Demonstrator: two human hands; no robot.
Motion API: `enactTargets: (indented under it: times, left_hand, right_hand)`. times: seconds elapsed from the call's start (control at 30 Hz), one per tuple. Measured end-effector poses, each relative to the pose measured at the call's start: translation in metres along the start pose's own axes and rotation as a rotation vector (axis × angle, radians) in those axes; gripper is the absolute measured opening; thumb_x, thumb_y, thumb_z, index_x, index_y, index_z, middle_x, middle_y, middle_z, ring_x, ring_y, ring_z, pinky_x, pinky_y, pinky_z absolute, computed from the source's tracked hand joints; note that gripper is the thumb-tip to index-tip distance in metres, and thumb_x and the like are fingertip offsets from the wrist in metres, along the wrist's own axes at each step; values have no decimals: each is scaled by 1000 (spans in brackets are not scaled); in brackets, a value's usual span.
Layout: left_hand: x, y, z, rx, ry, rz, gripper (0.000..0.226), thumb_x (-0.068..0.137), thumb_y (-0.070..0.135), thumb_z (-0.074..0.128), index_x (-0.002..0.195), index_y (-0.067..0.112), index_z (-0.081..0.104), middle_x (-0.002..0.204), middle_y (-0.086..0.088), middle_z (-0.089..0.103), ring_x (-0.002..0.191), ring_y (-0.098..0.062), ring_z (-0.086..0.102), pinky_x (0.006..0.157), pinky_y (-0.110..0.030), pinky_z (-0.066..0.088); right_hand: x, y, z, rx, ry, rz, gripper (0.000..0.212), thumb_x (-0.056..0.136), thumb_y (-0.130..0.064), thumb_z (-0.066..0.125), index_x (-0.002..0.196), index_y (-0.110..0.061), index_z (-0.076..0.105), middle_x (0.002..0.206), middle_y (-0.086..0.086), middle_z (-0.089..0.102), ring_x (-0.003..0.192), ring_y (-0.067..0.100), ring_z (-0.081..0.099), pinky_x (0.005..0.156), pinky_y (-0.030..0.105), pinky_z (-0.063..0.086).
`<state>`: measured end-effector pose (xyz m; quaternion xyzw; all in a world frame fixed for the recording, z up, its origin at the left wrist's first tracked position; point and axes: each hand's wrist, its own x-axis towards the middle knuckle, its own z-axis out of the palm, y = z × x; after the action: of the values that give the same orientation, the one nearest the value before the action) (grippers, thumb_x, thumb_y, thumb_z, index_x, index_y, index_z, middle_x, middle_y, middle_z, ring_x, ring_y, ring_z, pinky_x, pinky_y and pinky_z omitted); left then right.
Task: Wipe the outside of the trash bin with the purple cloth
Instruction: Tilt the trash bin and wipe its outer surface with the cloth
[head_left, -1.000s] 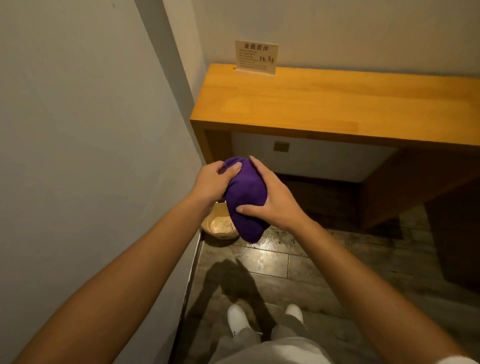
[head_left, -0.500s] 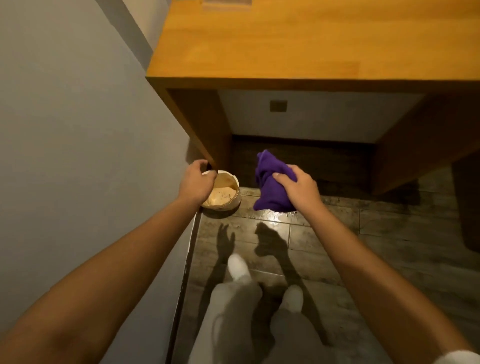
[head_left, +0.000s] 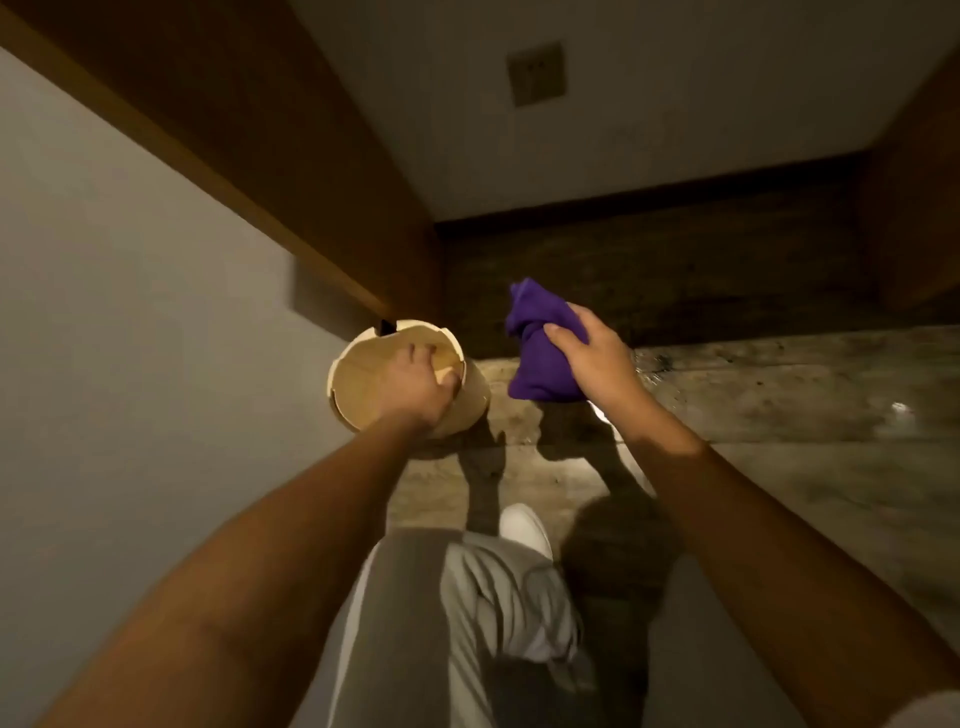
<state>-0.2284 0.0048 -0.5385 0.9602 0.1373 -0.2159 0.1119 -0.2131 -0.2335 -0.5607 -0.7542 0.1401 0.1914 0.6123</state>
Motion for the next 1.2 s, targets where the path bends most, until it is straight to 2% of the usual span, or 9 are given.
enactTargets:
  times: [0.17, 0.27, 0.37, 0.47, 0.63, 0.73, 0.87, 1.0, 1.2]
  left_hand:
    - [63, -11, 73, 18, 1, -71, 67, 105, 53, 47, 155, 8, 43, 151, -18, 53, 132, -38, 54, 107, -45, 43]
    - [92, -28, 99, -180, -52, -160, 69, 104, 55, 50, 157, 13, 40, 150, -19, 55, 131, -38, 56, 92, -40, 43]
    - [116, -42, 107, -398, -164, -166, 74, 102, 53, 56, 161, 14, 33, 155, -19, 49, 135, -36, 52, 105, -43, 45]
    - [131, -37, 127, -472, -98, -152, 60, 107, 41, 53, 158, 12, 40, 149, -17, 52, 119, -28, 53, 97, -40, 43]
    - [106, -28, 117, -569, -43, -201, 42, 108, 26, 52, 145, 5, 56, 137, -20, 62, 123, -36, 59, 108, -48, 47]
    - [74, -33, 88, -719, -47, -173, 25, 107, 26, 52, 127, 15, 64, 127, -14, 64, 111, -31, 62, 92, -46, 54]
    - [43, -40, 88, -883, 15, -166, 27, 106, 25, 49, 124, 15, 68, 125, -13, 65, 114, -32, 63, 97, -48, 54]
    - [24, -27, 102, -960, 192, -175, 20, 98, 32, 52, 95, 22, 69, 105, -7, 67, 103, -29, 63, 85, -45, 51]
    - [16, 1, 123, -973, 51, -82, 19, 102, 27, 48, 102, 27, 67, 114, -3, 63, 104, -25, 58, 78, -36, 45]
  right_hand:
    - [71, 71, 32, 8, 48, -24, 47, 103, -49, 52, 146, -32, 48, 140, 4, 56, 123, 31, 55, 94, 42, 46]
    - [97, 103, 43, 57, 33, -46, 45, 102, -49, 53, 144, -32, 50, 138, 3, 57, 122, 30, 55, 98, 44, 48]
    - [105, 121, 51, 97, 4, -88, 42, 102, -48, 55, 140, -32, 54, 134, 2, 60, 121, 28, 57, 102, 47, 47]
    - [110, 135, 52, 130, -11, -119, 42, 101, -49, 55, 140, -33, 55, 135, 1, 60, 121, 28, 57, 103, 48, 47]
    - [106, 131, 41, 214, -33, -112, 36, 102, -48, 55, 133, -31, 59, 127, -2, 62, 112, 23, 60, 89, 38, 50]
    - [100, 105, 32, 210, -47, -172, 24, 102, -46, 54, 121, -32, 60, 116, -6, 64, 102, 17, 62, 74, 31, 47]
    - [106, 81, 20, 133, 37, -248, 11, 102, -46, 53, 111, -39, 56, 105, -16, 60, 94, 7, 60, 67, 25, 43]
    - [119, 108, 7, 68, 150, -175, 13, 104, -43, 51, 109, -33, 57, 105, -11, 61, 98, 12, 60, 70, 26, 43]
    - [121, 147, 13, 74, 160, -112, 24, 105, -48, 47, 118, -30, 58, 116, -3, 62, 107, 22, 61, 75, 32, 46]
